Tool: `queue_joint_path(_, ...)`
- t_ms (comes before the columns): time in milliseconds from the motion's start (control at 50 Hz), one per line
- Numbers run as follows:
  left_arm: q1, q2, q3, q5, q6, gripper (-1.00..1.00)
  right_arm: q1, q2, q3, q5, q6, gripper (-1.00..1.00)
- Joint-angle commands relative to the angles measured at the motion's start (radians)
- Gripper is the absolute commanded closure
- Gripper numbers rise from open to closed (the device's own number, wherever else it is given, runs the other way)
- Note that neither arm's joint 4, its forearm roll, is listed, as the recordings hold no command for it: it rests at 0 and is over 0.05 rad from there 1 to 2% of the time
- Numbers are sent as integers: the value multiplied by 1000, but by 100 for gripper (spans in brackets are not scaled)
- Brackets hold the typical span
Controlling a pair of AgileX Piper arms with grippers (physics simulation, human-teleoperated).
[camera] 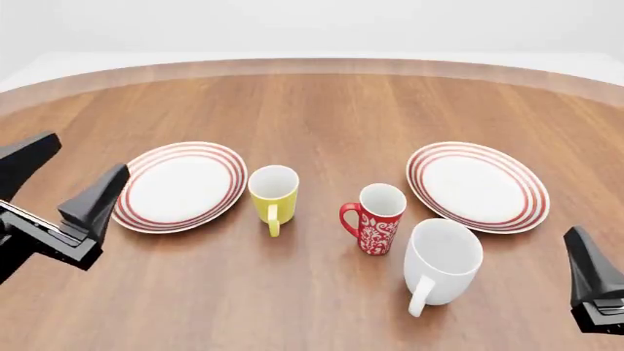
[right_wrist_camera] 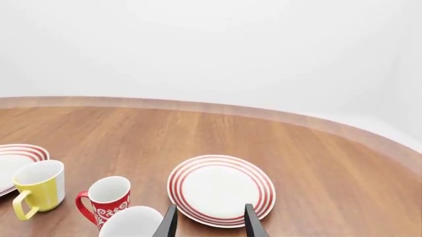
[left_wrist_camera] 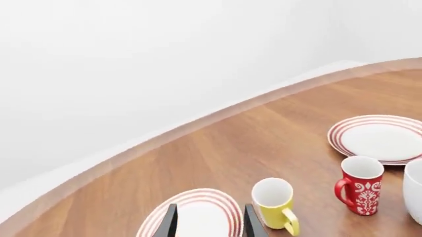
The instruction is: Put the red mug on the left plate.
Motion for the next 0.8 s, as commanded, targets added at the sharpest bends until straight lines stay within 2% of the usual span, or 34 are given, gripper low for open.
queue_joint_path(20, -104, 178, -42, -102, 81, -100, 3, -1, 0, -3, -6, -100)
queue_joint_path(240, -174, 282, -141, -87, 93, -100, 5, -1, 0, -5, -9, -100)
queue_joint_path(280, -190, 303, -147, -110, 127, -100, 5, -1, 0, -6, -9, -100)
queue_joint_path(360, -206, 369, -188, -111, 145, -100, 6, -1, 1, -7, -11, -100)
queue_joint_path(420, -252, 393, -213, -79, 152, -100, 8, -1, 1, -9, -15, -100)
queue_joint_path(580, -286, 457, -271, -49, 182, -100, 12, -1, 1, -13, -18, -100)
queue_joint_path(700, -346, 533, -320, -8, 191, -100, 15, -1, 1, -15, -20, -100)
queue_joint_path(800, -353, 576, -332, -20, 199, -100, 17, -1, 0, -19, -21, -100)
